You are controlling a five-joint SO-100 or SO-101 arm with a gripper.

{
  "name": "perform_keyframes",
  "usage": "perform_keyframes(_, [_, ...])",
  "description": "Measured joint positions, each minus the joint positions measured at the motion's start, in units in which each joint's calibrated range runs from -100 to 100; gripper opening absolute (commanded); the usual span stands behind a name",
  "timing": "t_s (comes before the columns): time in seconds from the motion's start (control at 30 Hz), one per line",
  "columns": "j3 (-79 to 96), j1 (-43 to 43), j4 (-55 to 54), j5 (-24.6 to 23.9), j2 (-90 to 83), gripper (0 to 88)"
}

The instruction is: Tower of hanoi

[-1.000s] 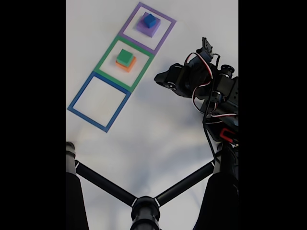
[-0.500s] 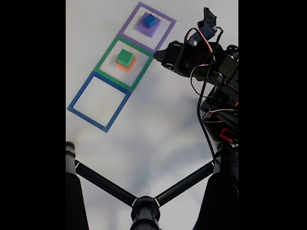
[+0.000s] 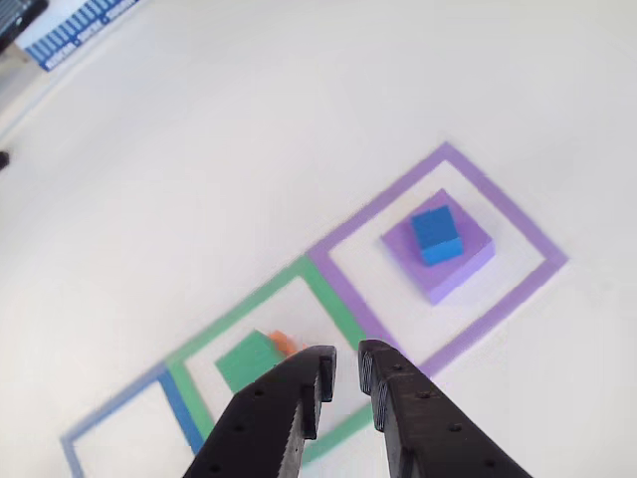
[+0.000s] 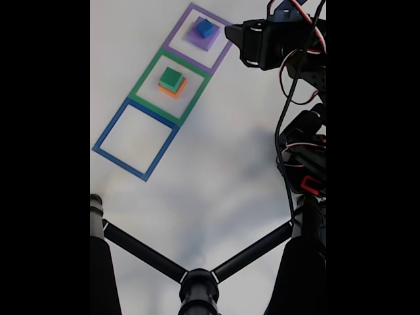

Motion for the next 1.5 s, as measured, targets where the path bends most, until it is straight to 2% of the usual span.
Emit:
perform_keyframes(0.07, [-2.58, 1.36, 3.4, 8.61, 0.25, 3.2])
perform_keyframes(0.13, [-5.33, 2.82, 6.33, 13.5, 0.84, 6.4])
perform_keyframes(0.2, [-7.14, 4.37, 7.68, 17.03, 1.26, 14.8])
perform_keyframes(0.33, [-7.91, 7.39, 8.79, 29.35, 1.43, 17.6])
perform_keyframes(0.6, [2.15, 12.24, 4.43, 48.92, 0.84, 24.7])
perform_keyframes(0.7, [9.29, 13.51, -1.58, 52.25, -0.25, 25.7])
perform_keyframes(1.03, [30.19, 14.67, -28.1, 52.64, 0.67, 27.4])
perform_keyframes(1.23, [40.17, 14.67, -48.99, 52.64, 8.73, 29.1])
perform_keyframes(1.5, [43.44, 14.67, -73.37, 52.64, 24.43, 29.5])
